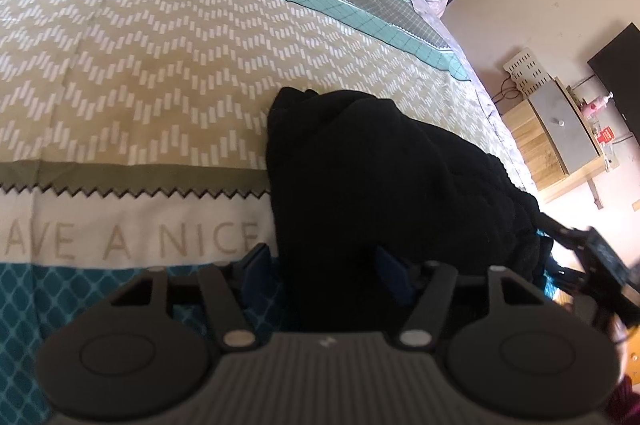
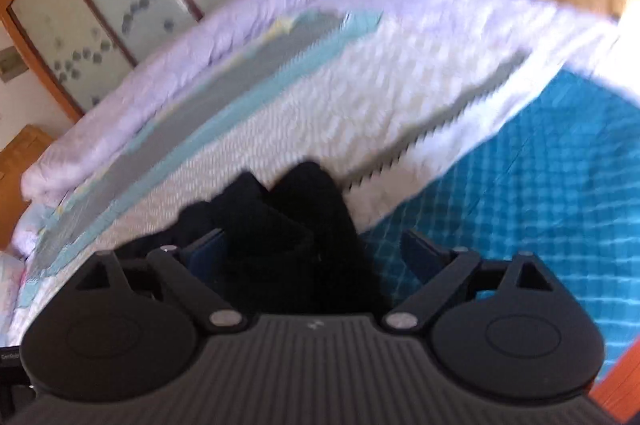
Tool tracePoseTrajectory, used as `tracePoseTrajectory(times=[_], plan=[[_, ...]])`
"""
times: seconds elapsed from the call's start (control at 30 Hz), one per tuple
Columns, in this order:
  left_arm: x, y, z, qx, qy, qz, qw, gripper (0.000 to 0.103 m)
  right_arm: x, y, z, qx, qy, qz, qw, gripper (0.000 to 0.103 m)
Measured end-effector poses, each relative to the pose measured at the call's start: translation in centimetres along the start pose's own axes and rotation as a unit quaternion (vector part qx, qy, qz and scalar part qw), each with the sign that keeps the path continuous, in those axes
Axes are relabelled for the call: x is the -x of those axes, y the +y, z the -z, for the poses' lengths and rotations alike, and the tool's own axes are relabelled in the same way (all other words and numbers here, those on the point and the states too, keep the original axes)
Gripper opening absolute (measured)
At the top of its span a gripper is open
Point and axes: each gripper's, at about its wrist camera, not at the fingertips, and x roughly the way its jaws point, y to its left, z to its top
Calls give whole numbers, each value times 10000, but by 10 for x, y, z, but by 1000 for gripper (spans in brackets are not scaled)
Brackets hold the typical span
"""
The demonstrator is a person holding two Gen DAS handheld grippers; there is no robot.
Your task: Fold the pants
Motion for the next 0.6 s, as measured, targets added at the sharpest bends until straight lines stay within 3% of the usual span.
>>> tracePoseTrajectory(times=[0.07,0.13,0.17,0.2,0.23,0.27,0.33,0.47,0.6], plan=[[-8,-4,0,-63,82,11,9999,67,-13,-12,1,-269,310,-138,9991,95],[-18,-7,2,-141,149,112,9997,65,-23,-26,8,-862,911,-740,9893,85],[-21,-10,4,-240,90,123,9996,52,-18,-26,11,-948,900,-785,9883,76],[-24,-12,6,-376,69,112,9992,42,-10,-24,13,-917,990,-828,9874,57],[-26,-13,6,-478,43,57,9988,24,-6,-23,14,-1008,1055,-826,9858,55],[-25,-12,6,-455,37,111,9989,16,-2,-19,10,-1056,1056,-823,9853,50],[-13,-10,1,-352,-55,264,9990,14,14,0,5,-839,875,-949,9881,45],[40,-19,-28,-693,-826,459,9931,11,26,61,-19,-378,497,-1610,9850,43],[97,-15,-73,-1048,-1725,196,9792,11,0,137,-46,155,227,-2224,9746,43]])
